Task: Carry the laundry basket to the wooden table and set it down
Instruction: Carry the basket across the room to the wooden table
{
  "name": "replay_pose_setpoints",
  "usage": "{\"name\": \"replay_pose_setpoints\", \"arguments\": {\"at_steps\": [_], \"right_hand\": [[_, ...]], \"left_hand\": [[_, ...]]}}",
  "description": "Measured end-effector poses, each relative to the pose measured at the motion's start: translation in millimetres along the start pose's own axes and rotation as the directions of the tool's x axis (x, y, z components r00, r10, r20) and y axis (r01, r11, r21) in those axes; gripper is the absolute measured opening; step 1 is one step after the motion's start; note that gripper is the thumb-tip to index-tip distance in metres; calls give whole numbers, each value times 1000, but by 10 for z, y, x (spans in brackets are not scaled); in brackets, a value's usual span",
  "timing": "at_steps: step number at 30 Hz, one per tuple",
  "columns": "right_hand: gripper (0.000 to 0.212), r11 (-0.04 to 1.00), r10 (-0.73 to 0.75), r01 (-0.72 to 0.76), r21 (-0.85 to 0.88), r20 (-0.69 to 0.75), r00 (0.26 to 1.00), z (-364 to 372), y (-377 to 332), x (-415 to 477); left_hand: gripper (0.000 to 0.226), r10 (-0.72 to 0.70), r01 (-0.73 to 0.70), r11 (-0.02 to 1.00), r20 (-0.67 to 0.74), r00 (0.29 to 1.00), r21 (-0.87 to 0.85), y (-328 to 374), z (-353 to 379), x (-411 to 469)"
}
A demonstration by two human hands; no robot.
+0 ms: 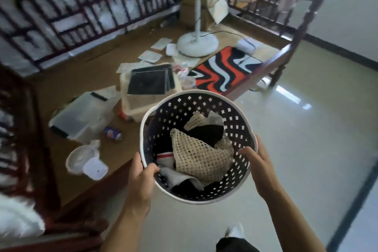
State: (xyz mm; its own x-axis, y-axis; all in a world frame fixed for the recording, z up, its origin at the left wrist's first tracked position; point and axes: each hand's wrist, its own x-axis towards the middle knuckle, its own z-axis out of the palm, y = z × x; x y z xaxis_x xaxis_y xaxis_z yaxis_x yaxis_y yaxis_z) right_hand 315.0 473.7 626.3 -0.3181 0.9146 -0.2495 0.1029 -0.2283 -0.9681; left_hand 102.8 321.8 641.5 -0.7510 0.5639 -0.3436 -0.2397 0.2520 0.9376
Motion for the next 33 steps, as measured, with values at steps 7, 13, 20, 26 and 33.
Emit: {"name": "replay_pose_setpoints", "arguments": {"at_steps": [7, 13, 20, 26, 33], "right_hand": [[64, 998, 62, -55, 36, -216, 975, -1526, -79, 629], [73, 999, 41, -32, 36, -312, 949, -2289, -350, 1163], [73, 998, 19, 5, 58, -413, 910, -2872, -590, 2084], [75, 990, 0, 83, 111, -602, 799, -3592, -952, 2621], [75, 981, 27, 140, 137, -804, 594, -4642, -1034, 3066]], "left_hand": [[35, 19, -42, 993, 209, 978, 110, 235, 1848, 147], [49, 24, -32, 999, 269, 963, 25, 517, 2932, 334], [60, 27, -24, 1000, 425, 905, -12, 767, 4202, 1037], [72, 20, -77, 995, 643, 766, 61, 1178, 5598, 1529], [73, -14, -104, 990, 816, 577, 91, 1347, 7326, 1621]]}}
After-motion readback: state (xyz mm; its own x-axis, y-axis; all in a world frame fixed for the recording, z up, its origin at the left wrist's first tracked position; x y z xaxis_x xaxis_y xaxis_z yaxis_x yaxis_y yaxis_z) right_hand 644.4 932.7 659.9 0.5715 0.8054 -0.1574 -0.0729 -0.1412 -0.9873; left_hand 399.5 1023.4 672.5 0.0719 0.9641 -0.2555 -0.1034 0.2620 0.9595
